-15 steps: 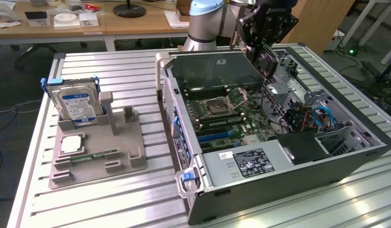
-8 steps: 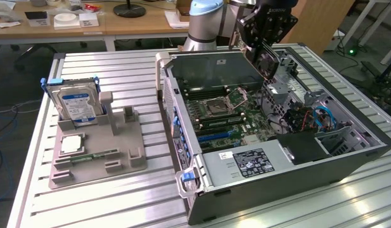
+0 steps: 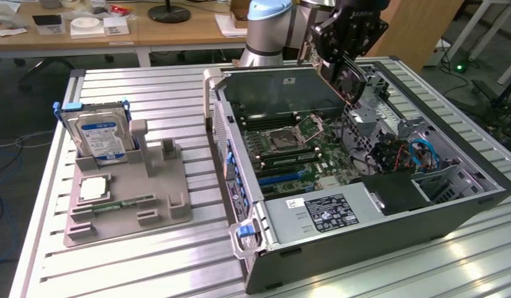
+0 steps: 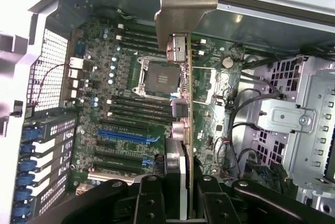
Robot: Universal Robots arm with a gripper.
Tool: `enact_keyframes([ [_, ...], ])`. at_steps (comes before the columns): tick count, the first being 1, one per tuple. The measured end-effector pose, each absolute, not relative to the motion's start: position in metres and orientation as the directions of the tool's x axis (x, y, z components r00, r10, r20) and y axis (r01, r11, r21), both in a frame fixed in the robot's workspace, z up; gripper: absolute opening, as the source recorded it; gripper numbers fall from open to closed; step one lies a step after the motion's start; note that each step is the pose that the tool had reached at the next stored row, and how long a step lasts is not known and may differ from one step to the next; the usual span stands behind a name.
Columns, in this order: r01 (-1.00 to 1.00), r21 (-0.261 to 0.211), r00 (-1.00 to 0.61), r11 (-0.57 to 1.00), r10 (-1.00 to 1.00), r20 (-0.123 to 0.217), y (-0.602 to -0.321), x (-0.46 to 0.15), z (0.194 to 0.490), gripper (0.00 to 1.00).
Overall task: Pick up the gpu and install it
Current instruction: 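Insert the gpu into the slot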
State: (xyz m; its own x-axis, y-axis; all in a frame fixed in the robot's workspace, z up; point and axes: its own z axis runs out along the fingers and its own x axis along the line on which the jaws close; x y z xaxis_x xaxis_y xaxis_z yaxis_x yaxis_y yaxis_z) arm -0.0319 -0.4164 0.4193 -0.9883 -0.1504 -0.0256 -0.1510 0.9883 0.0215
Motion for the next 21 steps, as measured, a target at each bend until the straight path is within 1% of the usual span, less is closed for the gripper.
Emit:
enact_keyframes([
  [21, -0.268, 0.022, -0.963, 0.963, -0.268, -0.026, -0.4180, -0.0319, 0.4192, 0.28],
])
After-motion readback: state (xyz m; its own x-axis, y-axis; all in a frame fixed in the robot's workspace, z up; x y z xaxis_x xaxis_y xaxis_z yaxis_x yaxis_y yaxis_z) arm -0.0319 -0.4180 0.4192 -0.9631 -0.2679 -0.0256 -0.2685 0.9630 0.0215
